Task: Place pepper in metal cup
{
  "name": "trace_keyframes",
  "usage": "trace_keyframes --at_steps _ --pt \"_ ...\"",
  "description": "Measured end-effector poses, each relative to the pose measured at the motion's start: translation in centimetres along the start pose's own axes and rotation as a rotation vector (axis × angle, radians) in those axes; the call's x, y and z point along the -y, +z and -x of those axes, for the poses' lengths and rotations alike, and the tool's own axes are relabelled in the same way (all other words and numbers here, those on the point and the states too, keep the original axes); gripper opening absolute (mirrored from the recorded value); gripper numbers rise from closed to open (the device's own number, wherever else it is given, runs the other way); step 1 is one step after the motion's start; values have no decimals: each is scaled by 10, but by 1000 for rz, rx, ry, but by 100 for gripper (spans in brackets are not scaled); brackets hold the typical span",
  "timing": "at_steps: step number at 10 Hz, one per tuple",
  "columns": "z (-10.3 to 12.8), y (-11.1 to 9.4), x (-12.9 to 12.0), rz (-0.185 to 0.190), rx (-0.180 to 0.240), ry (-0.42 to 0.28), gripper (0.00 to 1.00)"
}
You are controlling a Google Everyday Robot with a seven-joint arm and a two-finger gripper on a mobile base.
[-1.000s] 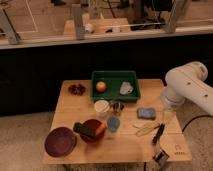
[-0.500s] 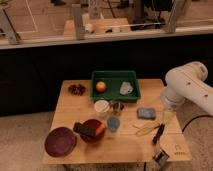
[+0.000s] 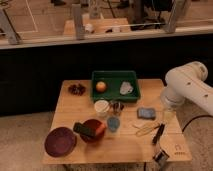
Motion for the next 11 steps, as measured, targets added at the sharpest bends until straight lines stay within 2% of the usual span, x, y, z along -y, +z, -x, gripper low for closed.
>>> trace_keyframes --at_steps 1,4,6,7,8,9,11 --pt "0 0 0 0 2 1 80" --pt "27 0 1 31 111 23 80" --pt "78 0 0 66 216 17 80" --pt "99 1 -1 79 253 14 80" --pt "127 4 -5 97 314 8 80" --pt "153 7 -8 117 396 12 80" --pt "180 11 -14 149 564 35 80"
